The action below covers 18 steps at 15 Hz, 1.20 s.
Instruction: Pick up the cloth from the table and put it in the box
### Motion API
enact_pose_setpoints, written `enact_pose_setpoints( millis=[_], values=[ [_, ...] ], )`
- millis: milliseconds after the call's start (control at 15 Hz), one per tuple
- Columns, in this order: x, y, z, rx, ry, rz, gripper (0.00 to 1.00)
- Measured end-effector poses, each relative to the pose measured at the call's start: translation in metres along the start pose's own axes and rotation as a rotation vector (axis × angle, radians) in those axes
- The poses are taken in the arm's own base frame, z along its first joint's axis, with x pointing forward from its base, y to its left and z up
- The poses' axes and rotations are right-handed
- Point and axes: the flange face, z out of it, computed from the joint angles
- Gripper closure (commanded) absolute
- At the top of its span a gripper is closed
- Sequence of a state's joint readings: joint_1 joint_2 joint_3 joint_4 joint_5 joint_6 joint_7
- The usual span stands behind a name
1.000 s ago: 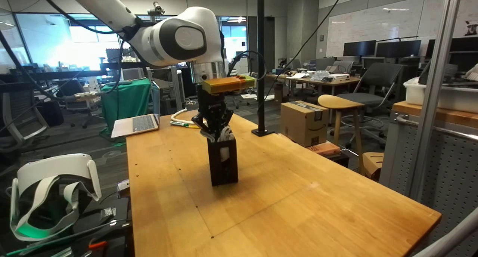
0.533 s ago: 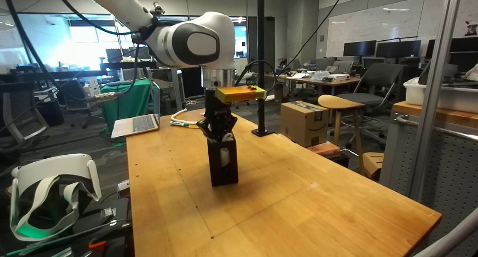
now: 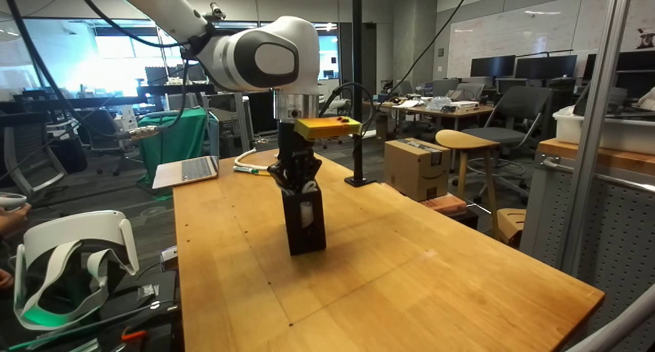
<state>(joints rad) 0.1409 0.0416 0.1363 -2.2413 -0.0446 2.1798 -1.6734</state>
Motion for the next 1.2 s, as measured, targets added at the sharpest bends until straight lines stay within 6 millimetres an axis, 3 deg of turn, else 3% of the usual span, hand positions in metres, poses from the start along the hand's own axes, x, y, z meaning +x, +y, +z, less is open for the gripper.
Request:
enact_pose_setpoints(
  millis=[667,1000,1200],
  values=[
    [0.058,-0.056,-0.012,-0.010,-0.141,-0.162,0.95],
    [0.067,-0.066,-0.037,-0.063,-0.202,-0.207,0.95],
    [0.061,-0.067,-0.047,-0.079,-0.245,-0.233,0.95]
  ],
)
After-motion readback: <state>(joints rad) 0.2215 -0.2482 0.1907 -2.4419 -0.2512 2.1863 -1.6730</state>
